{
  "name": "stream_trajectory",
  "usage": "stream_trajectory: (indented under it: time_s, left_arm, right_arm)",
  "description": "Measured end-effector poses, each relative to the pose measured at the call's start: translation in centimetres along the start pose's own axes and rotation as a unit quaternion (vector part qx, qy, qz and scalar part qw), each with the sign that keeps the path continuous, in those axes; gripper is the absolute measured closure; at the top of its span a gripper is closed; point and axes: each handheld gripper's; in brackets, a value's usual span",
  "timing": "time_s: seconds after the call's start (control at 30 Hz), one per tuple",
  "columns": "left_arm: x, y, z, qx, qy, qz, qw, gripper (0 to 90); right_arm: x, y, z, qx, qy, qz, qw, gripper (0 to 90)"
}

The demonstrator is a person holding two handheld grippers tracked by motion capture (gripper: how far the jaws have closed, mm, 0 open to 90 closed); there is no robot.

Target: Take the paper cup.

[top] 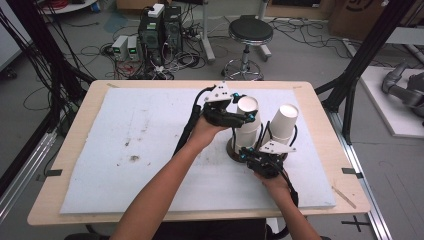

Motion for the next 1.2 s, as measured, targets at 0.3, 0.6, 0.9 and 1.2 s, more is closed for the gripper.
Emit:
stream_trajectory:
  time_s: [0.3,0.6,0.9,1.2]
  left_arm:
    - [-3.1,3.2,-0.1,-0.014,0.001,-0.026,0.9996,35.3]
    - [-2.1,7.2,0.3,-0.016,0.006,-0.011,0.9998,35.3]
    - [1.4,10.5,1.2,-0.021,0.02,0.003,0.9996,35.3]
    - [4.8,12.6,2.0,-0.025,0.025,0.03,0.9989,35.2]
  right_arm:
    - [-0.2,0.9,0.8,-0.019,0.021,-0.005,0.9996,54.9]
    - [-0.3,2.2,1.1,-0.05,0.054,-0.024,0.997,37.0]
    - [-0.8,3.1,1.5,-0.079,0.082,-0.044,0.9925,23.1]
    - [-1.1,3.3,1.3,-0.103,0.086,-0.056,0.9894,22.1]
Point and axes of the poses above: each handheld gripper's, and its own axes: y roughly backward along the jaws, x roughly out of its underside, z roughly to its left, and after that the axes turned 12 degrees about -x, right-handed
